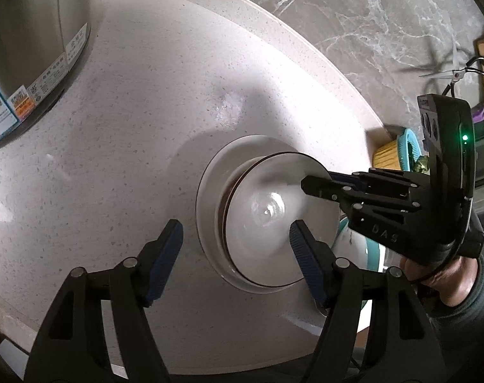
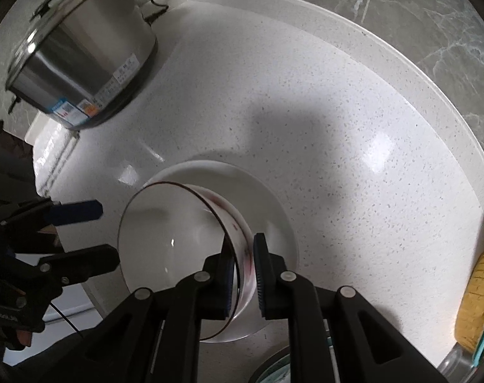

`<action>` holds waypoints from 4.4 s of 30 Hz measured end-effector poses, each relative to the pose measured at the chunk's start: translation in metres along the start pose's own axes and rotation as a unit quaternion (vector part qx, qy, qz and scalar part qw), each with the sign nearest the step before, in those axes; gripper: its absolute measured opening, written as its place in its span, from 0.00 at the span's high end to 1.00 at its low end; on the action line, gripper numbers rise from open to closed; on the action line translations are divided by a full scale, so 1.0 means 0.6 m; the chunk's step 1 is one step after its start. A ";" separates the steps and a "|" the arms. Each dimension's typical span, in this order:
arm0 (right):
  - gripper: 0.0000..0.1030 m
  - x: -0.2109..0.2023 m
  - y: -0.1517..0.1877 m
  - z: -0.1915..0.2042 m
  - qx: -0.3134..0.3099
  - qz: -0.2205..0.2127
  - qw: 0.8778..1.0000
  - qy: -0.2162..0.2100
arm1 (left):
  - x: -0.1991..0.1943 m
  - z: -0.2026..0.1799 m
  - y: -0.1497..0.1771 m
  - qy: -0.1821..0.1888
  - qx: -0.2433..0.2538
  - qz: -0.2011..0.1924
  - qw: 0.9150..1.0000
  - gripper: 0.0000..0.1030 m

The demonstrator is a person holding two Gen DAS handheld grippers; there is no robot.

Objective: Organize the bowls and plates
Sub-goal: 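Open both tools and release the red-patterned bowl, then grip the rim of the bowl stack with both tools, then lift the bowl stack with both tools and carry it over the teal floral plates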

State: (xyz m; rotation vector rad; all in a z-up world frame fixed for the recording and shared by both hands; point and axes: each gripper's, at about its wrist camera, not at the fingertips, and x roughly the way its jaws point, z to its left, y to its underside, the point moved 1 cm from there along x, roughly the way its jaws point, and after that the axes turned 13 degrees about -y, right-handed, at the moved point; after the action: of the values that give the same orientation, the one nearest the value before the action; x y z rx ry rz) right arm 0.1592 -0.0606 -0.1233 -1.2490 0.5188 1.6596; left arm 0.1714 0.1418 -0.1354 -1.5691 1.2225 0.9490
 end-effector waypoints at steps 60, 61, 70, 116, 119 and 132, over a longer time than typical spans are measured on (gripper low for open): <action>0.43 0.035 0.074 -0.113 0.050 -0.015 0.998 -0.029 | 0.094 0.058 0.044 -0.096 0.025 0.007 0.995 0.27; 0.43 0.034 0.074 -0.116 0.053 -0.020 0.998 -0.032 | 0.096 0.058 0.043 -0.100 0.023 0.007 0.995 0.25; 0.55 0.027 0.074 -0.143 0.064 -0.038 0.994 -0.082 | 0.113 0.067 0.051 -0.067 0.022 0.002 0.998 0.23; 0.67 0.064 0.071 -0.129 0.040 -0.062 0.990 -0.119 | 0.151 0.048 0.051 0.000 0.010 -0.007 1.000 0.48; 0.67 0.056 0.069 -0.125 0.032 -0.078 0.991 -0.099 | 0.152 0.045 0.052 -0.002 0.007 -0.015 1.000 0.48; 0.82 0.060 0.066 -0.114 0.019 -0.077 0.993 -0.090 | 0.140 0.016 0.046 0.004 0.042 -0.039 0.998 0.77</action>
State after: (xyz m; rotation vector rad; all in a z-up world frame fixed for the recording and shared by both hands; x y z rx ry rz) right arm 0.1578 -0.1160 -0.1900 -1.0724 0.3324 1.6054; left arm 0.1623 0.1244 -0.2223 -1.5452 1.1822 0.8319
